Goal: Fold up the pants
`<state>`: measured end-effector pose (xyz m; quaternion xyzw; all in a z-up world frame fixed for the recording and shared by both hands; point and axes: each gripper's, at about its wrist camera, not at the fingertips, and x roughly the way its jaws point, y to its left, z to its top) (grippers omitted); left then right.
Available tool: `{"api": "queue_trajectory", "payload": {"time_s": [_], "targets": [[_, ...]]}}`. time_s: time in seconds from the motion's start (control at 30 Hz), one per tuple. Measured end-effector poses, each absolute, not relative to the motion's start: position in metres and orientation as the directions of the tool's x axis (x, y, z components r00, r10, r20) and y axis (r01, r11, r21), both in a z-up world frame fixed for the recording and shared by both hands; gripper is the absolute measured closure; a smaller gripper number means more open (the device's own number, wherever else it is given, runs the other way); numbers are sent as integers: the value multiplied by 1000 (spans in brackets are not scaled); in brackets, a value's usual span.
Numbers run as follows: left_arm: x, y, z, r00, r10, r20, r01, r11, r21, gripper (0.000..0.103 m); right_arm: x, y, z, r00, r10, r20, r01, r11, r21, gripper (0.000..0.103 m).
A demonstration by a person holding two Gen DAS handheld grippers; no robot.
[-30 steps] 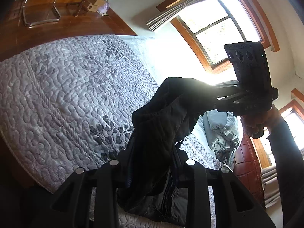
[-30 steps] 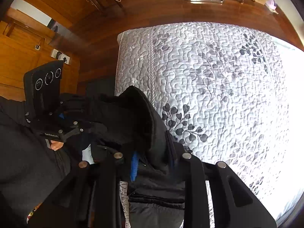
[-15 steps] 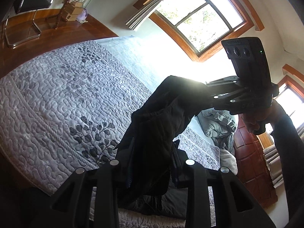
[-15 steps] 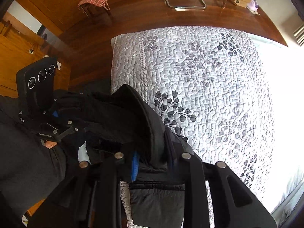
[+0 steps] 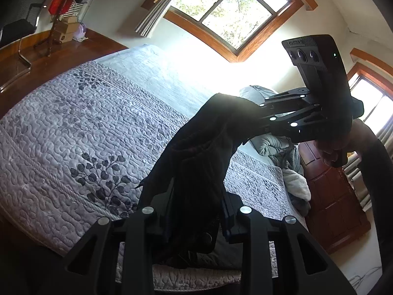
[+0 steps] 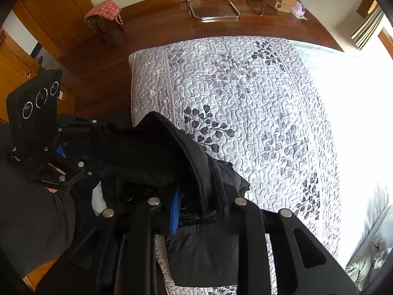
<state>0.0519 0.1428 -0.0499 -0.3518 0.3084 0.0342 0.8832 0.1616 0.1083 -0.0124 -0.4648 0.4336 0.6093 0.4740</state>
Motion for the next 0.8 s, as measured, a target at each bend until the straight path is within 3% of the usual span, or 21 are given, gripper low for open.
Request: {"api": "queue_trajectory", "payload": {"time_s": [0.8], "targets": [[75, 45, -23, 769, -203, -606, -153, 862, -483, 73, 177, -7, 3, -13, 255, -967, -1000, -20, 9, 82]]}}
